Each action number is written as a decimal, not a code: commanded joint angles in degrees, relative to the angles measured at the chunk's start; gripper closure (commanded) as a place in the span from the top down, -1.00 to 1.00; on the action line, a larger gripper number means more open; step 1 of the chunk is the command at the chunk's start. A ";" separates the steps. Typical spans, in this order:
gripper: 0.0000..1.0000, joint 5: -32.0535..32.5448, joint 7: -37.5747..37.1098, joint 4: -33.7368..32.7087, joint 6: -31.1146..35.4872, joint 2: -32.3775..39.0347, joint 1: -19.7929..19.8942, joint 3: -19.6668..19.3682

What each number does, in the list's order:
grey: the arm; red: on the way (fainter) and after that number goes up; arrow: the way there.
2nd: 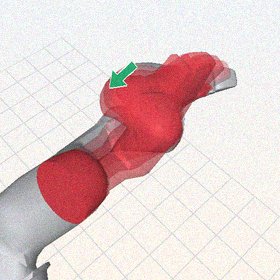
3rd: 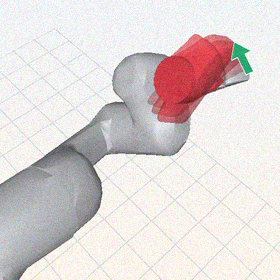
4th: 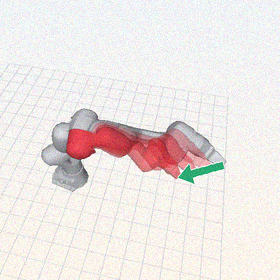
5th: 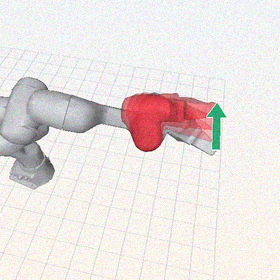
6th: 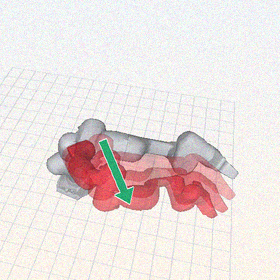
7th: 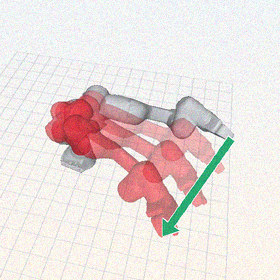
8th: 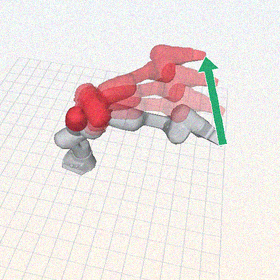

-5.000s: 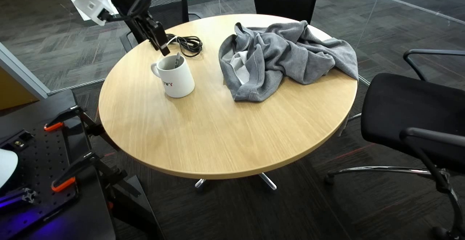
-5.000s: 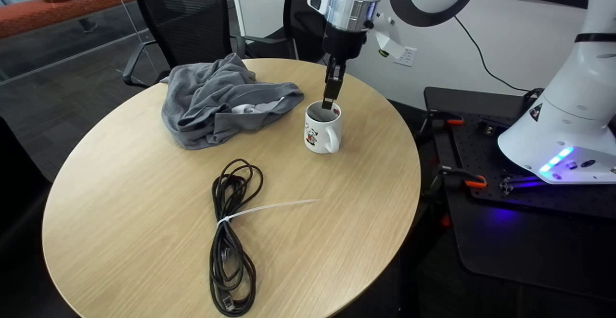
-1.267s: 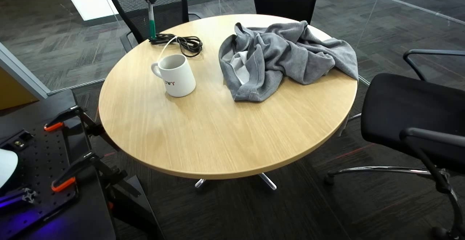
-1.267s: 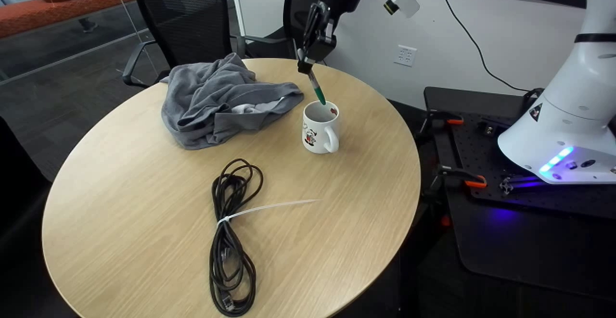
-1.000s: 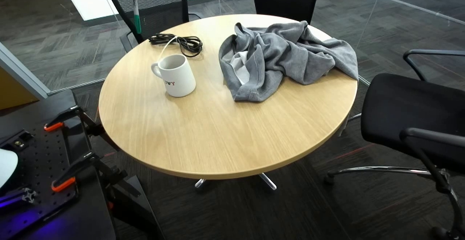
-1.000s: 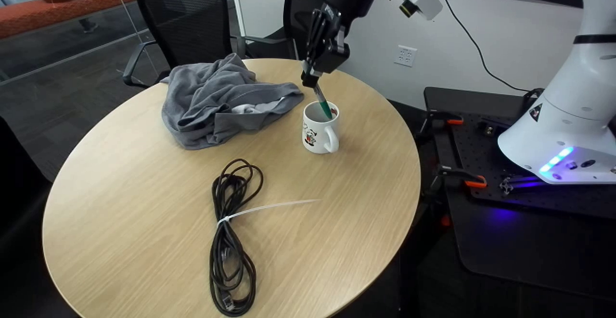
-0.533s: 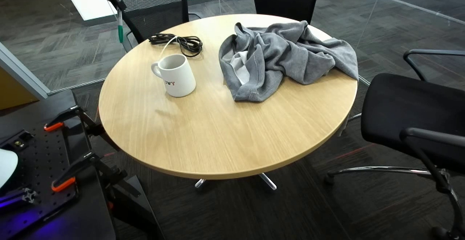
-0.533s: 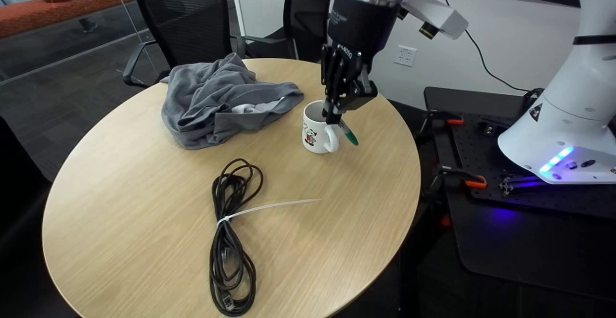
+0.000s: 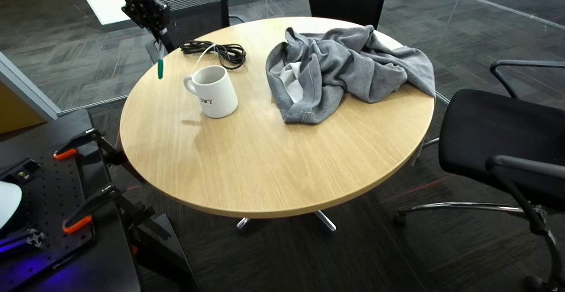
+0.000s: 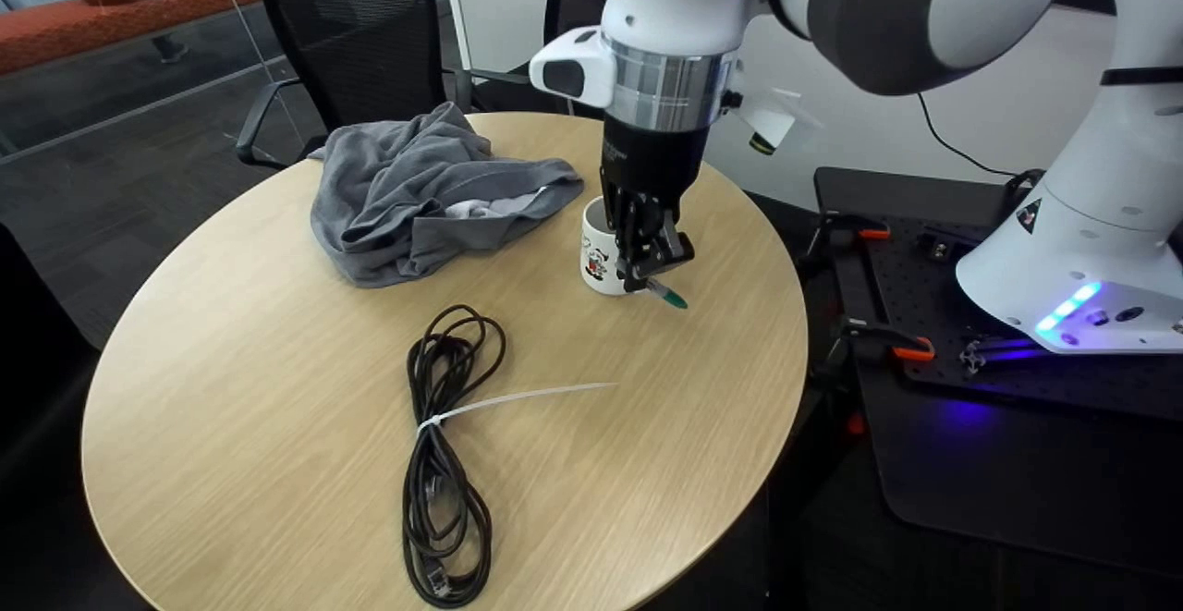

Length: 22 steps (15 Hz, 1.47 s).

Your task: Pick up the pen from the cup and place it on the table

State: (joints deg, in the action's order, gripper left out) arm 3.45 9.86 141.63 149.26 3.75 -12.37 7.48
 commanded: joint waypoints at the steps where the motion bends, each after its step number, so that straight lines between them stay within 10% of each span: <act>1: -0.93 2.72 -1.80 -3.91 -2.86 5.96 1.22 0.35; 10: -0.93 3.67 -4.32 -10.25 -9.64 15.52 1.69 -0.78; 11: -0.24 3.58 -4.33 -10.88 -10.39 16.08 1.70 -0.76; 22: 1.00 2.61 -4.43 -9.73 -10.87 9.68 1.88 0.02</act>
State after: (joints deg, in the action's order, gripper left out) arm 5.90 7.33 130.07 139.61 18.98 -10.93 6.82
